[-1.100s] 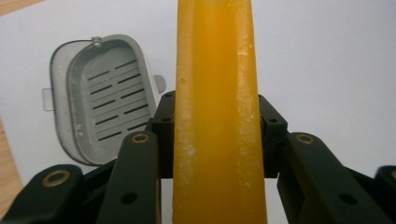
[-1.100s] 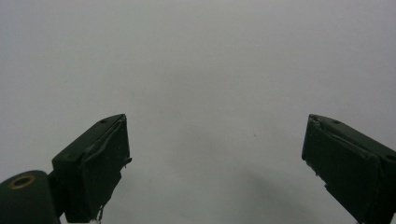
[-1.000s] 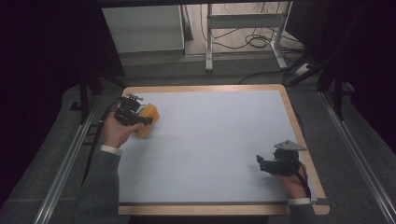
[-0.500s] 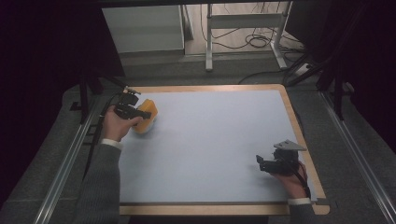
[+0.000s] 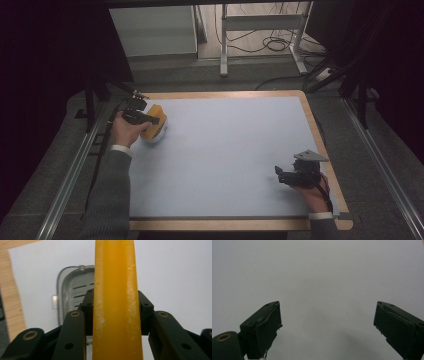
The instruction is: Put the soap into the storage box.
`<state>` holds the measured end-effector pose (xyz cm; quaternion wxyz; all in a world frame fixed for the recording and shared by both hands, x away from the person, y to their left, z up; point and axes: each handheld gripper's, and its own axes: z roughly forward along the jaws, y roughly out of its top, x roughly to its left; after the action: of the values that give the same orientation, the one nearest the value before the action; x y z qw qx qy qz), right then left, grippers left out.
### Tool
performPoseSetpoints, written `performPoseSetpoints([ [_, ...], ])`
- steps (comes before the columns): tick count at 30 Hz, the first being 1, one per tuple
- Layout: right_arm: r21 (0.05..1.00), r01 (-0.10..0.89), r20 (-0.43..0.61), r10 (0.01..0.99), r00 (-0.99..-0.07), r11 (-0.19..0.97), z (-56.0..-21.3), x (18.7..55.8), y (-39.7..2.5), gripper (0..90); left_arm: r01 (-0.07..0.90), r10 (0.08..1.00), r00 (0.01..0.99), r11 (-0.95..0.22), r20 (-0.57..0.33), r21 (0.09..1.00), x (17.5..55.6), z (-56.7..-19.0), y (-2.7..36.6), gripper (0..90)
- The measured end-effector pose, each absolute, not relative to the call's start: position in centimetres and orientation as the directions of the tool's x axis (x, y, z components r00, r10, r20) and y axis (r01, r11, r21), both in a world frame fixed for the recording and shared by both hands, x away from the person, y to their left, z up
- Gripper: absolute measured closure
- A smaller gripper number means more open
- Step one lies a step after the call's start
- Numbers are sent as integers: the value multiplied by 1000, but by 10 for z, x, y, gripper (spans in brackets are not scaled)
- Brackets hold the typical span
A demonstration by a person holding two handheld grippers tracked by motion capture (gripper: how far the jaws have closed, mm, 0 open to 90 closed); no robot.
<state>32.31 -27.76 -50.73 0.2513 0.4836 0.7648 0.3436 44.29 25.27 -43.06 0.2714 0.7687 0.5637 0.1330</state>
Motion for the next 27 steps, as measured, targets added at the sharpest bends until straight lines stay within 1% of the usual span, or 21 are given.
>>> performPoseSetpoints([
  [14, 769, 569, -50, 914, -403, 293, -508, 323, -279, 76, 828, 953, 268, -153, -142, 539, 461, -446, 260, 609],
  [20, 769, 570, -50, 915, -400, 291, -508, 323, -280, 76, 826, 962, 242, -137, -125, 547, 463, -451, 261, 609],
  [27, 767, 570, -52, 915, -401, 293, -508, 324, -280, 76, 830, 964, 225, -114, -141, 546, 466, -460, 264, 609],
])
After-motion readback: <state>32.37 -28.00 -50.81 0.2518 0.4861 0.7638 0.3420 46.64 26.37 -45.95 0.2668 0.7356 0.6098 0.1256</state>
